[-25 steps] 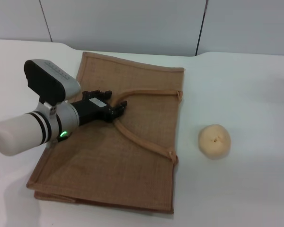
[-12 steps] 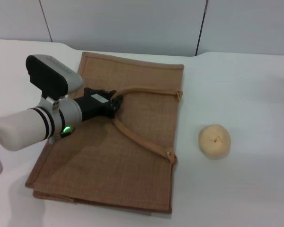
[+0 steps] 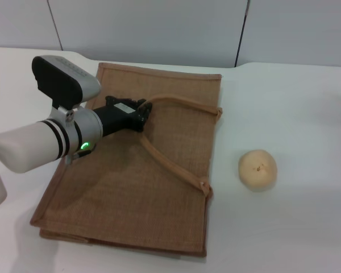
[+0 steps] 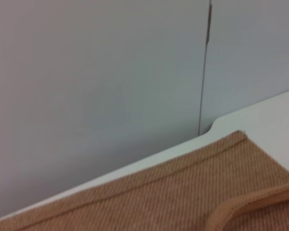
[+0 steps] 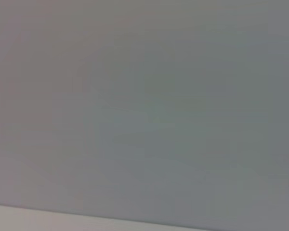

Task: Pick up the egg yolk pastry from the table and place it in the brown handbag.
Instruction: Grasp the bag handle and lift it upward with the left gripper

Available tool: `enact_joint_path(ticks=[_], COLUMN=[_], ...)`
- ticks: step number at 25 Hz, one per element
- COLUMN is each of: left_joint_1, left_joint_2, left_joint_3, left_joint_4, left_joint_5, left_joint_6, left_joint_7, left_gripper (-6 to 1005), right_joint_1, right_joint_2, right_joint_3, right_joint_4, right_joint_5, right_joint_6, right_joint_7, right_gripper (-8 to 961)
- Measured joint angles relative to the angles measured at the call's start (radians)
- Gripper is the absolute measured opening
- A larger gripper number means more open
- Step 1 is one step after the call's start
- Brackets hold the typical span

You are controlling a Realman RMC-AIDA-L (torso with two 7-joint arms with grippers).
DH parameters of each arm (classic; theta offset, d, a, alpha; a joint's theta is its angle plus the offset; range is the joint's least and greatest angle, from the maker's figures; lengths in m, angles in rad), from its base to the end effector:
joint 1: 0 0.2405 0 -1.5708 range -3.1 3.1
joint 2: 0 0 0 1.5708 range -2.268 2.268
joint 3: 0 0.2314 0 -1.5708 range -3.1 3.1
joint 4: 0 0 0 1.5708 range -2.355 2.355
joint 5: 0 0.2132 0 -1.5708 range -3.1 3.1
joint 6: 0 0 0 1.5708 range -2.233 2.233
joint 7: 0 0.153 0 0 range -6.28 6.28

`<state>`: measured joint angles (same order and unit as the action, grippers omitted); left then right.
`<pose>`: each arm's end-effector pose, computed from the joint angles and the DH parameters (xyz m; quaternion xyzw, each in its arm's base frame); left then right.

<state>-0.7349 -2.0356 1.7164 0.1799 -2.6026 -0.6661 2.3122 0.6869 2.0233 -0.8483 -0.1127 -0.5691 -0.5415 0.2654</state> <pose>-0.2509 0.4033 -0.0648 -0.8780 -0.2540 -0.1617 0.3722 0.3386 0.4157 0.0266 -0.7098 0.3293 0.1160 0.6118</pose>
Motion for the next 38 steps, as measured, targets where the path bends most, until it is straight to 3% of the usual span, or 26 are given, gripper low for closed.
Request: enact_joint_path(ticks=[7,14,17,23,26,32,38], left_joint_1=[0.004,0.028,0.075,0.189,0.222,0.249,0.254], left_joint_2=[0.005,0.028,0.05,0.092,0.08,0.009,0.007], left_joint_3=[0.001,0.001,-0.004,-0.06,-0.12,-0.278,-0.308], left_joint_4=[0.04,0.199,0.357,0.734,0.846,1.056,1.234], left_joint_5=[0.023,0.227,0.384,0.841,1.039,1.417,1.575], left_joint_6=[-0.005,0.003,0.034,0.076,0.047,-0.136,-0.25], left_joint_7=[-0.042,-0.226,-0.362,-0.79,-0.931,-1.158,-1.342], left_gripper=[120,120,121,121,121,121,121], right_joint_1=[-0.003,-0.006,-0.006,-0.001,0.0,0.001,0.002], right_joint_2=[0.0,0.0,0.0,0.0,0.0,0.0,0.001], right_joint_3=[-0.003,-0.005,-0.005,-0.002,-0.002,-0.004,-0.004], right_joint_4=[-0.005,-0.007,-0.007,-0.007,-0.007,-0.001,0.002], right_joint_5=[-0.003,-0.004,-0.002,0.0,0.0,0.0,0.0], right_joint_6=[0.022,0.025,0.026,0.026,0.026,0.026,0.026], right_joint_7=[0.0,-0.001,0.0,0.0,0.0,0.0,0.0], right_gripper=[877,877,877,877,877,877,877])
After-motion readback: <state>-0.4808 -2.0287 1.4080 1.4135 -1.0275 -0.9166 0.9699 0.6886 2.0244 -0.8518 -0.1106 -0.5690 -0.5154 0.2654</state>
